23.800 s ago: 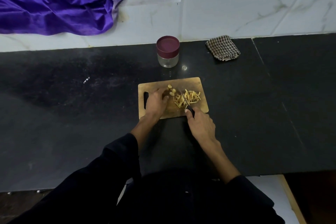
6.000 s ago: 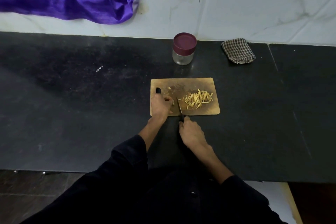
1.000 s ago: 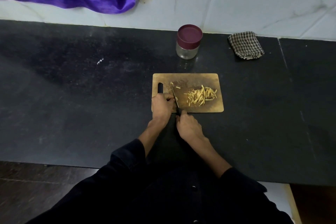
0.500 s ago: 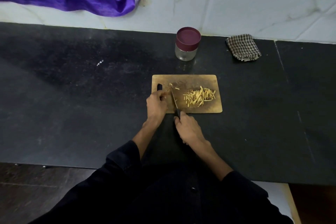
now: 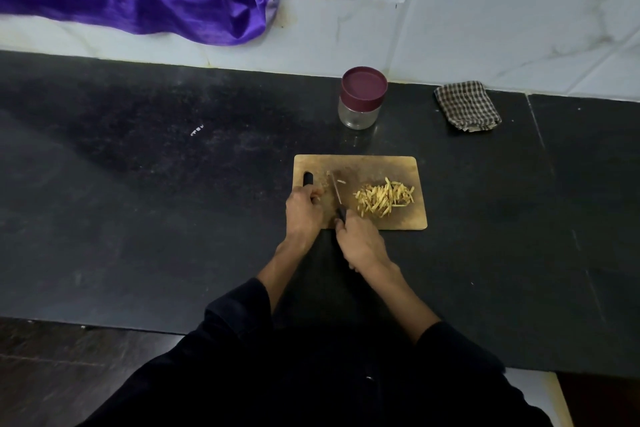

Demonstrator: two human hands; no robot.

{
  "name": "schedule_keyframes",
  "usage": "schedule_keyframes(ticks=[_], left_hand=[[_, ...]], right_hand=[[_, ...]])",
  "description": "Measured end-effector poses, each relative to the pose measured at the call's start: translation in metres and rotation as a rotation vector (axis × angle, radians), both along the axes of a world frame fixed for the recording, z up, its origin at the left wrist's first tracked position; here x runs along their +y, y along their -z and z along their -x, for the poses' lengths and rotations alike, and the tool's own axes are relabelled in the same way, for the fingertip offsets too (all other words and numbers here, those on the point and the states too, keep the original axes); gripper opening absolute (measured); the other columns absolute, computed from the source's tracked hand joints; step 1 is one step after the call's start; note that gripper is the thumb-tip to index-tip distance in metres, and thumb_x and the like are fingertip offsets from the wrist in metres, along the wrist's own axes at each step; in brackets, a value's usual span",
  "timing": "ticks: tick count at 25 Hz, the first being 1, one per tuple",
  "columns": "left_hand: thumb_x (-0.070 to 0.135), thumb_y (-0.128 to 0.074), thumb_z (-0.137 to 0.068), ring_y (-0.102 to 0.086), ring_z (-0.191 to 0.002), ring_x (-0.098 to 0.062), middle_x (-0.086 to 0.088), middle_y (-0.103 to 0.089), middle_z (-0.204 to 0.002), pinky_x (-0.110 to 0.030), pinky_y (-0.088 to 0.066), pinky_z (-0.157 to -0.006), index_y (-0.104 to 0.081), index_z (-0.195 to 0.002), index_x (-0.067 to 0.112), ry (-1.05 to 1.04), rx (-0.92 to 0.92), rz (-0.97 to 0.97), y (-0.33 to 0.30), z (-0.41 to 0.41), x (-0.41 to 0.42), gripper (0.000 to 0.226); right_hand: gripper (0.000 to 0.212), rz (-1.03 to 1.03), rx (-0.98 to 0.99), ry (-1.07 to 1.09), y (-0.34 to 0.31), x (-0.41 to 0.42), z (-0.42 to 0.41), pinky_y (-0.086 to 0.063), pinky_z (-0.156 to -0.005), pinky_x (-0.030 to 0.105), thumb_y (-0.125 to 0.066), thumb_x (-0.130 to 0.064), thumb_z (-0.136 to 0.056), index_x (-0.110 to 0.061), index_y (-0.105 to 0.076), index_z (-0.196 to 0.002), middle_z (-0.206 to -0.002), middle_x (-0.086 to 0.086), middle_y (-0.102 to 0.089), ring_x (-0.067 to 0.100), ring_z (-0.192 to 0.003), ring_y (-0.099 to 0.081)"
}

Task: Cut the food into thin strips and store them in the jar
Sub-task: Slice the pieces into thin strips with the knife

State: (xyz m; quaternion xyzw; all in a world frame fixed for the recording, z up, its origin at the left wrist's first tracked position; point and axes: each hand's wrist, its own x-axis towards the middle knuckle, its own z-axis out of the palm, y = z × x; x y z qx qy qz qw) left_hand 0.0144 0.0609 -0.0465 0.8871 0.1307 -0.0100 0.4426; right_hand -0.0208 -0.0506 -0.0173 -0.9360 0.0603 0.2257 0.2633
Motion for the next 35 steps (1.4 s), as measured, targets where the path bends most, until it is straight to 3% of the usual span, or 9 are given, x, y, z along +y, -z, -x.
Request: schedule_keyframes(ticks=[3,11,18,20,22,24,27,32,35], left_hand=[[-0.009,-0.044,-0.084,-0.063,-0.089,-0.024,-0.015,-0.066,-0.099,-0.033,-0.053,-0.08,-0.067,-0.1,-0.003,0.011,0.003,-0.018,0.001,-0.001,-0.001,0.028],[-0.006,-0.046,-0.087,-0.061,-0.092,-0.017,-0.01,-0.064,-0.105,-0.027,-0.053,-0.08,-0.067,-0.103,0.002,0.03,0.011,-0.053,0.007,0.0,0.0,0.027],[-0.001,-0.046,-0.09,-0.062,-0.087,-0.021,-0.01,-0.062,-0.105,-0.029,-0.054,-0.073,-0.065,-0.105,0.003,0.066,0.039,-0.034,-0.001,0.0,0.002,0.025],[-0.001,-0.046,-0.091,-0.061,-0.088,-0.02,-0.009,-0.061,-0.104,-0.02,-0.048,-0.067,-0.064,-0.108,0.005,0.103,0.008,-0.051,-0.009,0.003,-0.001,0.026],[-0.001,-0.05,-0.091,-0.058,-0.096,-0.016,-0.008,-0.057,-0.114,-0.013,-0.045,-0.074,-0.062,-0.118,0.009,0.179,-0.146,-0.094,-0.02,0.01,-0.009,0.032],[-0.004,-0.055,-0.086,-0.053,-0.106,-0.021,-0.011,-0.051,-0.123,-0.023,-0.048,-0.087,-0.06,-0.124,0.012,0.281,-0.312,-0.169,-0.026,0.016,-0.019,0.041],[-0.002,-0.067,-0.077,-0.047,-0.112,-0.032,-0.015,-0.048,-0.129,-0.039,-0.045,-0.093,-0.058,-0.127,0.017,0.391,-0.4,-0.437,-0.025,0.017,-0.032,0.054],[0.007,-0.064,-0.084,-0.041,-0.118,-0.038,-0.018,-0.041,-0.135,-0.049,-0.042,-0.097,-0.055,-0.131,0.022,0.429,-0.293,-0.569,-0.029,0.012,-0.04,0.051],[0.007,-0.063,-0.085,-0.039,-0.122,-0.036,-0.017,-0.038,-0.139,-0.048,-0.04,-0.1,-0.053,-0.133,0.022,0.412,-0.266,-0.551,-0.033,0.008,-0.042,0.052]], right_hand=[[0.024,0.006,0.013,-0.026,0.001,0.009,-0.006,-0.057,-0.078,0.049,-0.041,-0.03,-0.104,-0.011,-0.055,-0.11,-0.1,0.013,-0.067,0.032,-0.085,-0.069],[0.026,0.009,0.006,0.135,0.003,-0.028,0.01,-0.059,-0.073,0.051,-0.039,-0.037,-0.104,-0.014,-0.051,-0.107,-0.092,0.011,-0.068,0.03,-0.075,-0.07],[0.028,0.084,-0.177,0.101,-0.015,-0.045,0.017,-0.049,-0.081,0.04,-0.046,-0.037,-0.103,-0.016,-0.055,-0.119,-0.107,0.005,-0.066,0.026,-0.101,-0.064],[0.03,0.088,-0.22,0.11,-0.018,-0.053,0.02,-0.046,-0.08,0.038,-0.046,-0.039,-0.102,-0.017,-0.055,-0.121,-0.112,0.005,-0.065,0.026,-0.104,-0.063],[0.032,0.083,-0.243,0.116,-0.02,-0.061,0.023,-0.045,-0.082,0.038,-0.047,-0.039,-0.102,-0.018,-0.054,-0.124,-0.117,0.005,-0.064,0.026,-0.107,-0.062],[0.03,0.071,-0.267,0.115,-0.02,-0.067,0.023,-0.047,-0.083,0.039,-0.049,-0.039,-0.101,-0.019,-0.056,-0.121,-0.118,0.003,-0.064,0.024,-0.107,-0.062],[0.026,0.037,-0.285,0.089,-0.023,-0.074,0.023,-0.048,-0.082,0.038,-0.051,-0.039,-0.1,-0.021,-0.059,-0.117,-0.115,0.002,-0.065,0.023,-0.104,-0.063],[0.021,0.024,-0.298,0.01,-0.028,-0.087,0.027,-0.042,-0.074,0.032,-0.054,-0.036,-0.099,-0.022,-0.06,-0.113,-0.112,-0.001,-0.064,0.021,-0.1,-0.062],[0.018,0.015,-0.29,-0.002,-0.026,-0.095,0.029,-0.048,-0.076,0.035,-0.056,-0.037,-0.098,-0.022,-0.061,-0.107,-0.105,-0.002,-0.063,0.02,-0.096,-0.062]])
